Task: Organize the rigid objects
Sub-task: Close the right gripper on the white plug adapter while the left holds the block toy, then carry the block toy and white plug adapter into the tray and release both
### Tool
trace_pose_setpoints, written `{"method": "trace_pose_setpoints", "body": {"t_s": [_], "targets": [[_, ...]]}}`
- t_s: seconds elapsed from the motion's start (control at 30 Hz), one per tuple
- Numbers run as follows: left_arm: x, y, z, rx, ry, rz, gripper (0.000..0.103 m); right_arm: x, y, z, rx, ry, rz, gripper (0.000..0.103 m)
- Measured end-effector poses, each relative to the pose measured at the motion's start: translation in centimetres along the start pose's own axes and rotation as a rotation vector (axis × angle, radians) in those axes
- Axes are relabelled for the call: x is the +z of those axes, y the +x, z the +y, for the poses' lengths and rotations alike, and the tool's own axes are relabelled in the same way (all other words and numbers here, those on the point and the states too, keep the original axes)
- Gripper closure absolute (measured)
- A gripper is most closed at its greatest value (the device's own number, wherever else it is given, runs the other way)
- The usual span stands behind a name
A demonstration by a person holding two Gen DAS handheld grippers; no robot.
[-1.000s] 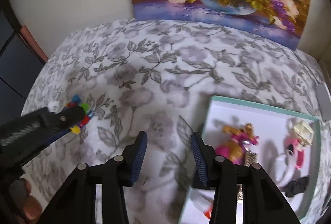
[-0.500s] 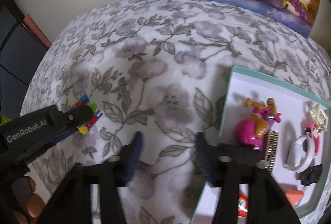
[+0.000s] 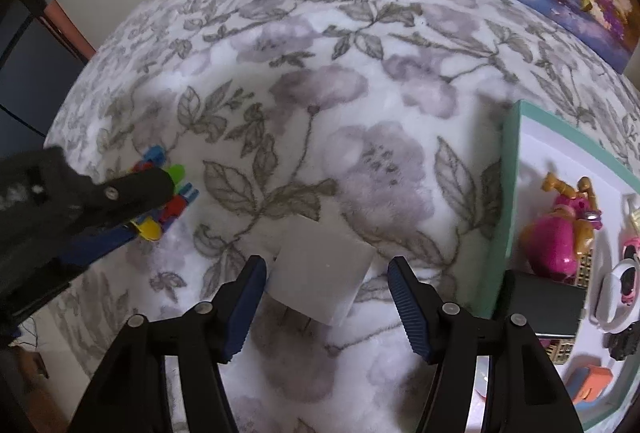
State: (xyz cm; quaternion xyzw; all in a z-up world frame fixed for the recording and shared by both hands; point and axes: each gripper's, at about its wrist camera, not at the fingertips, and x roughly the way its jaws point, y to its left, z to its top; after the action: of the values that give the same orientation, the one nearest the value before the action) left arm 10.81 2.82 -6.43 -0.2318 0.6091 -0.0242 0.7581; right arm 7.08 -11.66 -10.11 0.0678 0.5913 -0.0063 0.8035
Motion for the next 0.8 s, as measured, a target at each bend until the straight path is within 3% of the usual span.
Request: {"method": "trace_pose_setpoints", "body": {"t_s": [0.07,0.1,0.3,0.8], "targets": [[0.0,0.1,0.1,0.000,-0.003,0.003,0.060,0.0,0.2,0.4,-0.021,-0.012,-0.013,0.038],[0.0,0.1,0.1,0.000,-0.005,0.004,0.060,0.1,0.2,0.5,-0.026,-0.017,-0.015,0.044],[-0.3,0.1,-0.1,0.001,0.005,0.009,0.060,-0.2,-0.1,0.5,-0.036,-0.017,-0.025,0.052],[-1.7,-2.8,-2.7,0.007,0.112,-0.064,0.060,-2.0,-5.0,-3.7,0.047,0.094,-0.071,0.056]]}}
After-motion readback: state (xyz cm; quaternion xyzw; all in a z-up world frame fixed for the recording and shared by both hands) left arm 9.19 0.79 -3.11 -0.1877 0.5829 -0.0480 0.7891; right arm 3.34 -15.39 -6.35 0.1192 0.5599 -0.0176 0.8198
